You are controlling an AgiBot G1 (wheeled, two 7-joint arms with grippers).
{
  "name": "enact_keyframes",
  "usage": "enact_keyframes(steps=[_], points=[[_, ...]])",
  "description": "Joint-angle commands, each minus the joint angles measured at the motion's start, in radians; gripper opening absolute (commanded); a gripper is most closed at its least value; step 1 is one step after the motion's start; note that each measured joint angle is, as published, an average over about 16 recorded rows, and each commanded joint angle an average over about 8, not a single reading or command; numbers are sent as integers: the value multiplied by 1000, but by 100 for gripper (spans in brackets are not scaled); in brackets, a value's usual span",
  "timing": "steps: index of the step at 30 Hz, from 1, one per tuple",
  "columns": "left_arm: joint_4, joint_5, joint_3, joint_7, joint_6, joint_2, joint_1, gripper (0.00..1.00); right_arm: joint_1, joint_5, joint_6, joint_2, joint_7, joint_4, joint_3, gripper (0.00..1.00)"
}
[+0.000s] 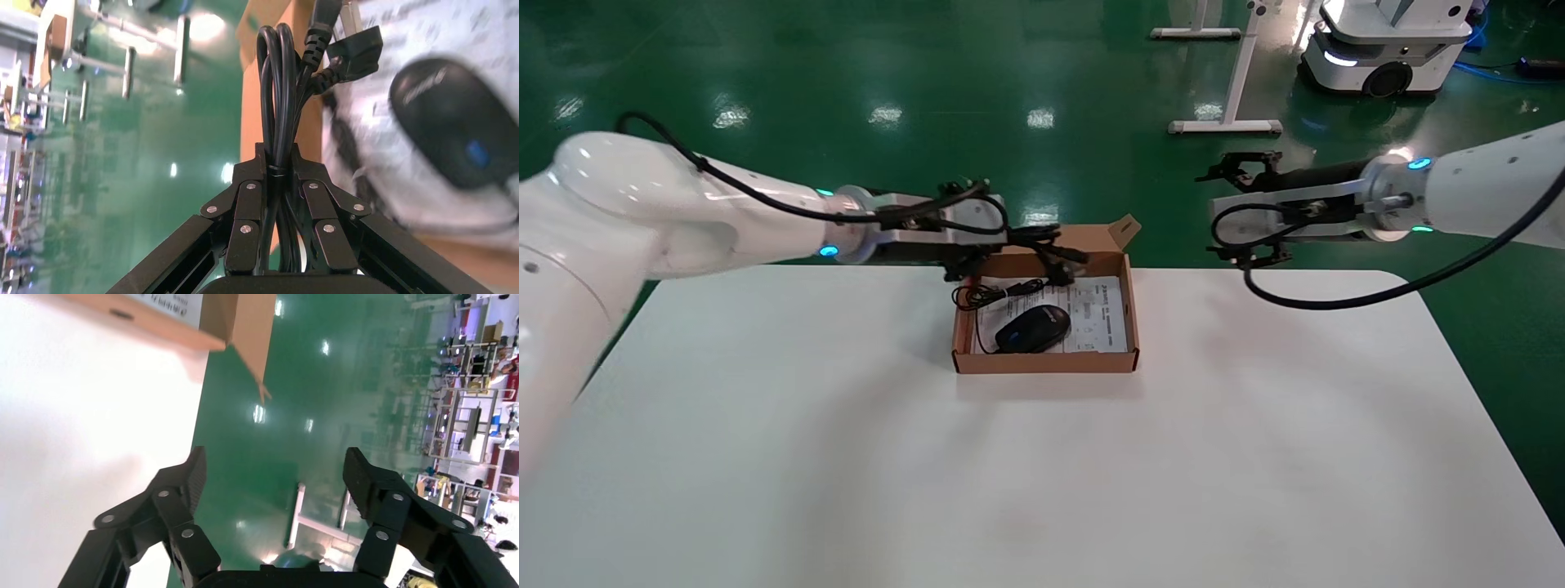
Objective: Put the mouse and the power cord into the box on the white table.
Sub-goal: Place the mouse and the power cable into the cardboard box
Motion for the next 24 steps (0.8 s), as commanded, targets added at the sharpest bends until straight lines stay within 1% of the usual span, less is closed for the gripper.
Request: enact_keyframes(steps=[1,10,11,18,19,24], points=[[-34,-14,-5,-5,-7,5,32,0,5,4,-11,17,-15,-13,3,100],[-127,-41,48,-62,-25,6,90,0,10,14,-39,44,-49,-46,10,100],[-132,-42,55,-67,-28,6,92,9,10,14,-42,46,-51,-49,11,100],[-151,-48,95,-82,-43,6,100,96,18,18,-67,58,-58,-58,12,100],[-153,-49,98,-83,-44,6,101,100,19,19,-70,60,-59,-58,13,100],[-157,-52,103,-84,-48,7,102,100,22,23,-77,62,-60,-58,15,100]])
